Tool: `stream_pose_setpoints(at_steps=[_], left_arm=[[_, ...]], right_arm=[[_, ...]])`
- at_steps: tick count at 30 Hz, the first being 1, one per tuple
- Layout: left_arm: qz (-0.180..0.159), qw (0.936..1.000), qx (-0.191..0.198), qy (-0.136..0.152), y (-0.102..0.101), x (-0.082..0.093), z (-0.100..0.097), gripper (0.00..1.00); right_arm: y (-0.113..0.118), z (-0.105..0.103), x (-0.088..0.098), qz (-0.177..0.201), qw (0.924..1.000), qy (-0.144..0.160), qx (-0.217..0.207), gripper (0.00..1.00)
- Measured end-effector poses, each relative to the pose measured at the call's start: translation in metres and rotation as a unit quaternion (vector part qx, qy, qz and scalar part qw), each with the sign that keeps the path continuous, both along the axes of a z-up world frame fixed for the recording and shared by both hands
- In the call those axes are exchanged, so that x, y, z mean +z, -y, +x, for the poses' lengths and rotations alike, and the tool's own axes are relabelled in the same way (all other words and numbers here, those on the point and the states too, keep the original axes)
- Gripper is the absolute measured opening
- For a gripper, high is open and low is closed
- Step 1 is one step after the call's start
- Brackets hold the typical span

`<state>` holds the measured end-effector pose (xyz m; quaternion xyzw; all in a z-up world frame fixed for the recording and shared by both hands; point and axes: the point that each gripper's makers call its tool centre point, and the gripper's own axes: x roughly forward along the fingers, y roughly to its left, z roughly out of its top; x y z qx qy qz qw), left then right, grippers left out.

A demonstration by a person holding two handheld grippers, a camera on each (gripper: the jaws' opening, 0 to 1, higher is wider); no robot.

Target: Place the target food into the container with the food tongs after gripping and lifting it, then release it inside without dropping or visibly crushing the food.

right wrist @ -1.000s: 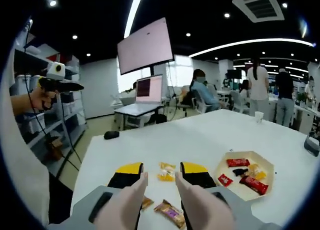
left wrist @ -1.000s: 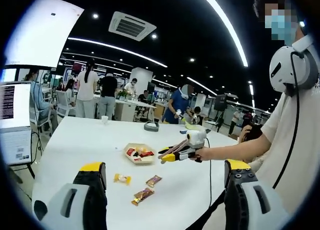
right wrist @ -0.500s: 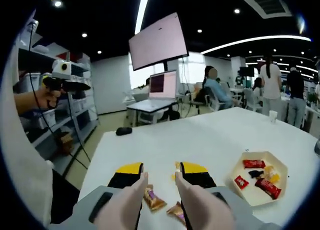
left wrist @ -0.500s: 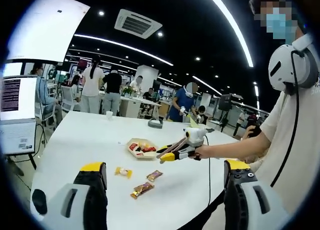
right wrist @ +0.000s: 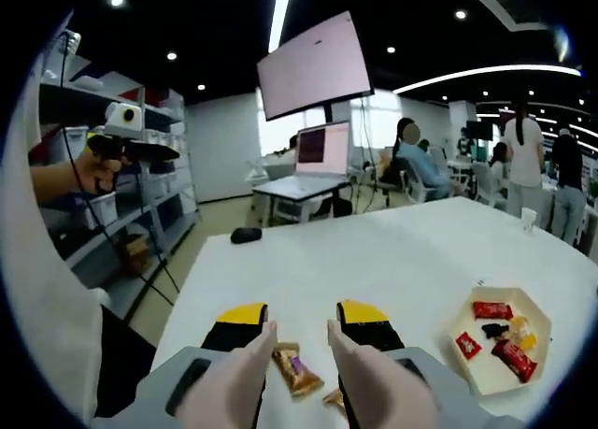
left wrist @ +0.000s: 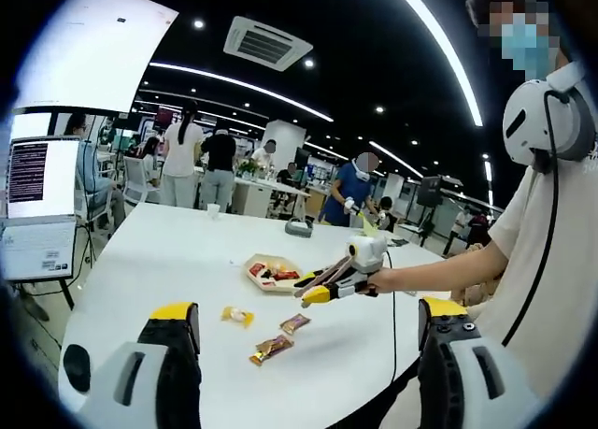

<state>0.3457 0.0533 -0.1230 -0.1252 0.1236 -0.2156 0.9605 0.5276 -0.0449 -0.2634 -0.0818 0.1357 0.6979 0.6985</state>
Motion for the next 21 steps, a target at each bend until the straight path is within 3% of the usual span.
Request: stream_pose_setpoints(at_steps=[12, 16, 18, 21], left_arm=[[0.000, 0.9999, -0.009, -0.009, 0.008, -0.007, 0.008, 0.97], [-0.003, 0.9997, -0.019, -0.015, 0.016, -0.008, 0.016, 0.96], [-0.002, 0.9995, -0.032, -0.005, 0.024, 0.000, 0.016, 0.95], [0.003, 0.9994, -0.034, -0.006, 0.024, 0.001, 0.015, 0.95]], right_arm=[[-0.016, -0.023, -0.010, -0.011, 0.9994, 0.002, 0.034, 0.29], [-0.020, -0.036, -0.025, -0.020, 0.9982, -0.003, 0.056, 0.29], [-0.024, -0.042, -0.035, -0.031, 0.9971, -0.002, 0.070, 0.29], [-0.028, -0.046, -0.037, -0.035, 0.9966, 0.000, 0.075, 0.29]])
